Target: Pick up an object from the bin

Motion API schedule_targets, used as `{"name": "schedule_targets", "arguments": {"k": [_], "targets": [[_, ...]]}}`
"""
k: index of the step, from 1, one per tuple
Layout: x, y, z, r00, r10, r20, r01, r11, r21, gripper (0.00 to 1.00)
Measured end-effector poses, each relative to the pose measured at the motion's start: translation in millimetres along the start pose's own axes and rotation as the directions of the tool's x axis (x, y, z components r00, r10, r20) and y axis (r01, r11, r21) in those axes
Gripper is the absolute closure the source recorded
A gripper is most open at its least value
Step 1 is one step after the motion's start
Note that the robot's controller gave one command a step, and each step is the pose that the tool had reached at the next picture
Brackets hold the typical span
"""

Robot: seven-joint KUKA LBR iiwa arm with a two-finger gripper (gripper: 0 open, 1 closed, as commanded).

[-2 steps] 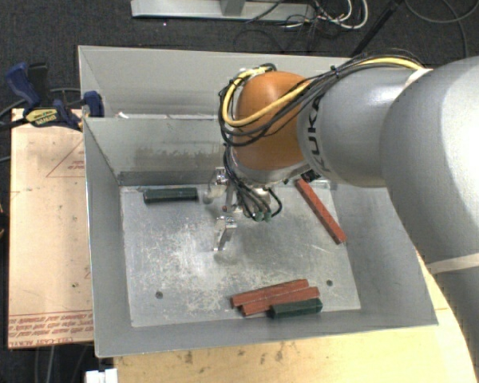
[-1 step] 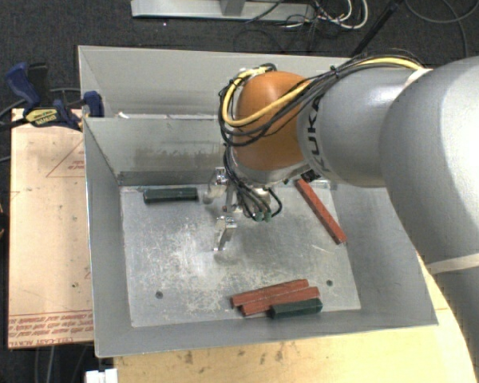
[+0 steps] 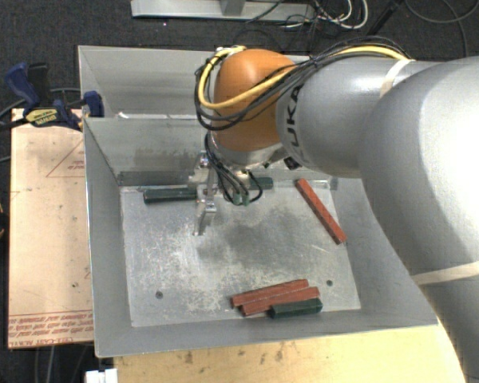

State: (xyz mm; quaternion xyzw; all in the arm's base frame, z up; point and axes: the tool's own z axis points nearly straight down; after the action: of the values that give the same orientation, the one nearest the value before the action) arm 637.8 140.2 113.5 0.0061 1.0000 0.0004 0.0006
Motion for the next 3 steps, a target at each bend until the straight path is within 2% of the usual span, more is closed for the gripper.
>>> {"name": "schedule_targets", "arguments": {"k": [1,2,3], "targets": [[-5.7,1.6,8.7,1.0,0.028,0.002,-0.028,1.0,-0.003,0.0],[-17.1,51.2,34.7,1.0,0.005,0.012,-0.005,1.0,-0.006,1.0],[-17.2,51.1,34.7,1.0,0.005,0.012,-0.005,1.0,-0.006,1.0]]}}
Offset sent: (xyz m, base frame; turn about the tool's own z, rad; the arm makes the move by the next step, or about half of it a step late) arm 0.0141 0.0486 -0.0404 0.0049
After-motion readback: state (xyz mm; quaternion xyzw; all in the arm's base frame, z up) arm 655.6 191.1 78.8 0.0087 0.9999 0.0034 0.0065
